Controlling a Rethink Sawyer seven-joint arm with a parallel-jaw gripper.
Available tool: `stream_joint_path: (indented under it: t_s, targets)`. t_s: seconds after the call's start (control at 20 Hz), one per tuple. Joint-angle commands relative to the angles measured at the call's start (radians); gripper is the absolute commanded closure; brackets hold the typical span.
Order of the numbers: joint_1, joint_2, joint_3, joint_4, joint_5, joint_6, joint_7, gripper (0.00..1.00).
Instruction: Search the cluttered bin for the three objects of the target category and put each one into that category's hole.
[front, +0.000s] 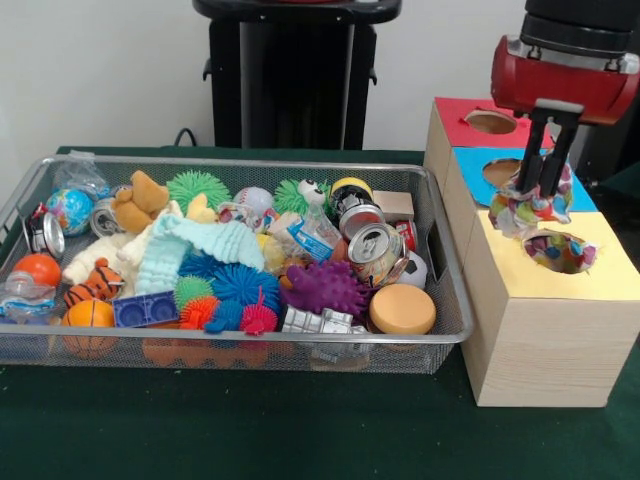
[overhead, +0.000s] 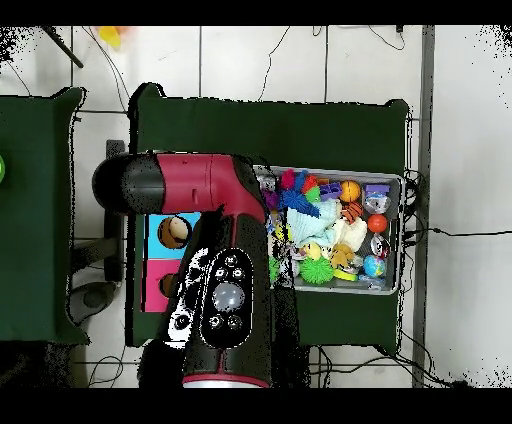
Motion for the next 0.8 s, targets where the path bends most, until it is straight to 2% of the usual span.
stream_joint_path:
  t_s: [0.05, 0.45, 0.8]
  targets:
    - [-0.008, 0.011, 0.005, 0.154, 0.046, -0.061, 0.270, 1.00]
    - [-0.001, 0.050, 0.013, 0.178, 0.074, -0.137, 0.262, 1.00]
    - [0.023, 0.051, -0.010, 0.163, 0.098, -0.110, 0.271, 1.00]
